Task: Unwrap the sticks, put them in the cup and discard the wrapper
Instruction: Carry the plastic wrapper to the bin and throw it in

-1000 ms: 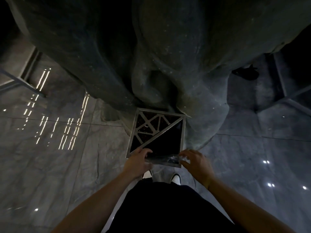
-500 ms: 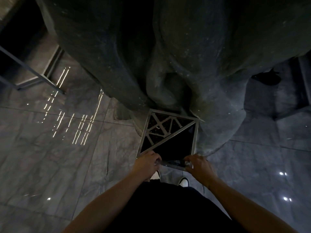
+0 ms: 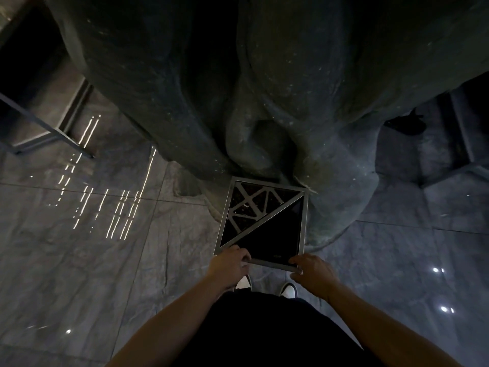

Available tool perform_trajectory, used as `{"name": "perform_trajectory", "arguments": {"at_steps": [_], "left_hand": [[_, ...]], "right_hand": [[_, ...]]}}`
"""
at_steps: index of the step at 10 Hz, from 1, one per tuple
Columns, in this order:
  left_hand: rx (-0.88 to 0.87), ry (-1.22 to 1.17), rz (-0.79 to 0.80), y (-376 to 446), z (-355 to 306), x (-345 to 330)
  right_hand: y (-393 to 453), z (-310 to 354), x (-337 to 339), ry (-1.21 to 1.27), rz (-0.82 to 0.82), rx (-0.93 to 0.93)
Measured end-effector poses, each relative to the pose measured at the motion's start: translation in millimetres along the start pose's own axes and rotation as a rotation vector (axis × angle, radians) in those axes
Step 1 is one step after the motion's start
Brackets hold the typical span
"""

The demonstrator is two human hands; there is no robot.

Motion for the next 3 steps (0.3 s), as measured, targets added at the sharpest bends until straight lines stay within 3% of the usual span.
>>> {"name": "perform_trajectory", "arguments": {"at_steps": [3], "left_hand": [[-0.044,-0.144,-0.015,-9.7,26.8,19.0]], "right_hand": [[-14.5,23.3,25.6,0.018,-0.112,0.011]]}}
Point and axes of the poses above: each hand's wrist, its own y-axis towards the middle knuckle, its own x-axis out of the back of the hand, z = x × y, the point moved 5 cm from there along y, towards the middle knuckle, and after that the axes turned 8 degrees about x, right-handed, at the moved point
